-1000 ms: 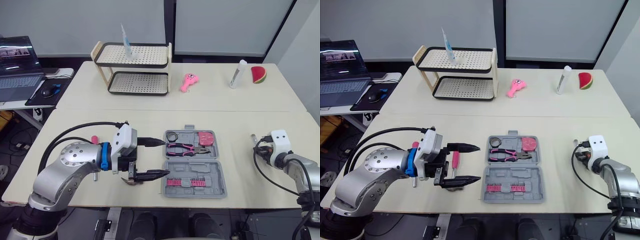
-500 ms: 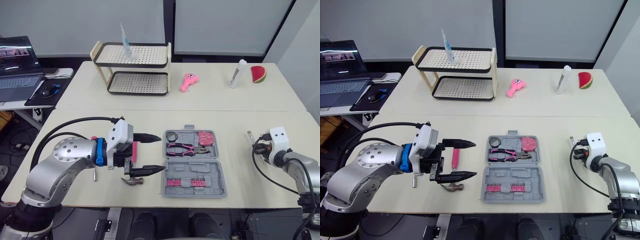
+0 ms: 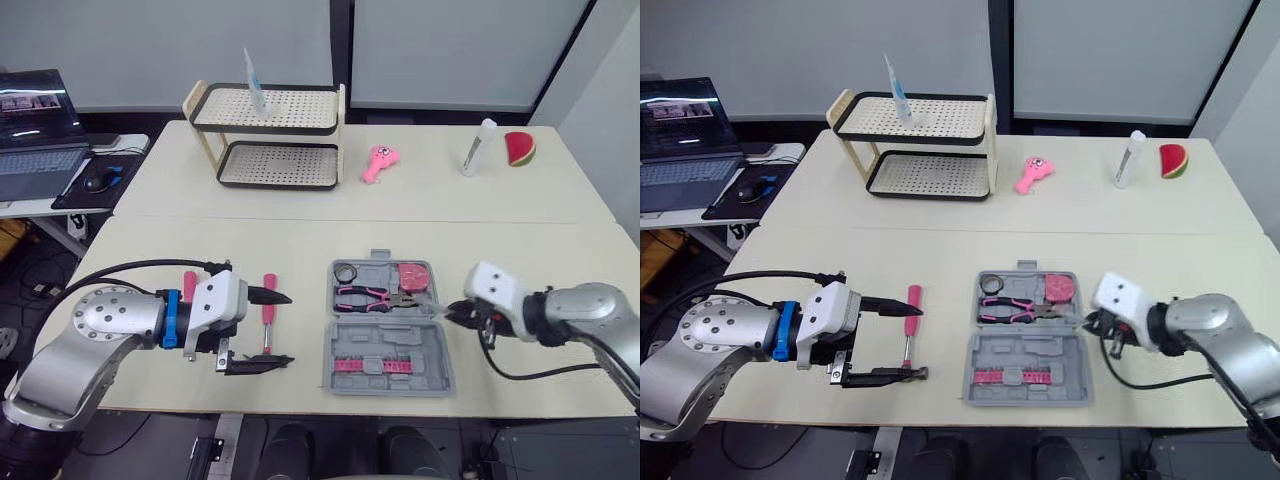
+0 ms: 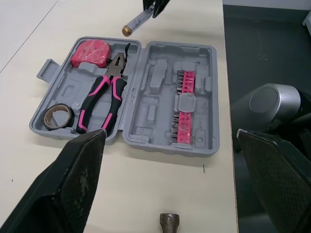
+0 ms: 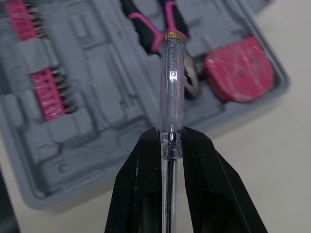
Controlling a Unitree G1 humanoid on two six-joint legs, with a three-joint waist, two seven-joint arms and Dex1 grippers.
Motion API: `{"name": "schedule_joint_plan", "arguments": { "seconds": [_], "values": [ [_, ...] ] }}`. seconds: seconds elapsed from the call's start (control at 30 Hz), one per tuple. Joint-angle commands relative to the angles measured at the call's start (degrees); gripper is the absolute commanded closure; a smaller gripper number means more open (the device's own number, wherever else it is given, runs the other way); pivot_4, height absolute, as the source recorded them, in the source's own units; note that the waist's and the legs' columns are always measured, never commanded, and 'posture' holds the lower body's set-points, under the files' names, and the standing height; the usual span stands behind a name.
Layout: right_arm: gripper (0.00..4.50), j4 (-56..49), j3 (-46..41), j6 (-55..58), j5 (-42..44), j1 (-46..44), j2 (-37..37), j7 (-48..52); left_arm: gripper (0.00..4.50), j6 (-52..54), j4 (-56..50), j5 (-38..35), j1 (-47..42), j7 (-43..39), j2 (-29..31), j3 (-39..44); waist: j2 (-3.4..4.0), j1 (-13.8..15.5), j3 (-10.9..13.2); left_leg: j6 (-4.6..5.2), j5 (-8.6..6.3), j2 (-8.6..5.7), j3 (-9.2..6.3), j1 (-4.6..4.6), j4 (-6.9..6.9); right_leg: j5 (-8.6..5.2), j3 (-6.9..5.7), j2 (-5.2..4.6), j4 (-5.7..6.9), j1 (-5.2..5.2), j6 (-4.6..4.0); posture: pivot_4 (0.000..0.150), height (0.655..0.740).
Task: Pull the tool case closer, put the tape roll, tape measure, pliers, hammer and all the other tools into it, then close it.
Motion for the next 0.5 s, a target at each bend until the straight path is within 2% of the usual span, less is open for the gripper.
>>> {"name": "schedule_joint_plan", "arguments": {
  "seconds": [0.03,0.17,0.3,0.5],
  "values": [
    [4.15,-2.7,6.3,2.5,-2.6,-5.0,1.2,1.0,0.0,-1.5,-0.7,1.2,0.9,-0.8,1.3,0.6,-0.02,0.0,0.0,0.0,0.0,0.0,0.0,-0.01,0.0,0.0,0.0,0.0,-0.01,-0.01,0.0,0.15,0.729],
    [4.15,-1.3,13.2,4.2,-4.6,-10.6,4.9,1.7,0.0,-1.9,-0.6,1.9,1.7,-1.5,1.6,0.5,-0.02,-0.1,0.0,0.0,0.0,0.01,-0.03,-0.01,0.0,0.0,-0.02,0.01,0.03,-0.04,0.0,0.15,0.729],
    [4.15,2.9,21.5,1.4,-10.2,-16.0,9.2,2.4,0.0,-2.5,-0.7,2.6,2.8,-1.7,1.8,0.6,-0.02,-0.2,0.0,0.0,0.0,0.0,-0.03,-0.03,-0.01,0.0,-0.04,0.01,0.03,-0.09,0.0,0.15,0.729],
    [4.15,7.9,26.0,-0.8,-14.0,-20.2,14.1,3.4,0.0,-3.2,-1.3,3.3,4.7,-1.3,1.9,1.1,-0.03,-0.1,0.0,0.0,0.0,0.0,0.01,-0.11,0.0,0.0,-0.08,0.01,0.17,-0.3,0.0,0.15,0.729]
  ]
}}
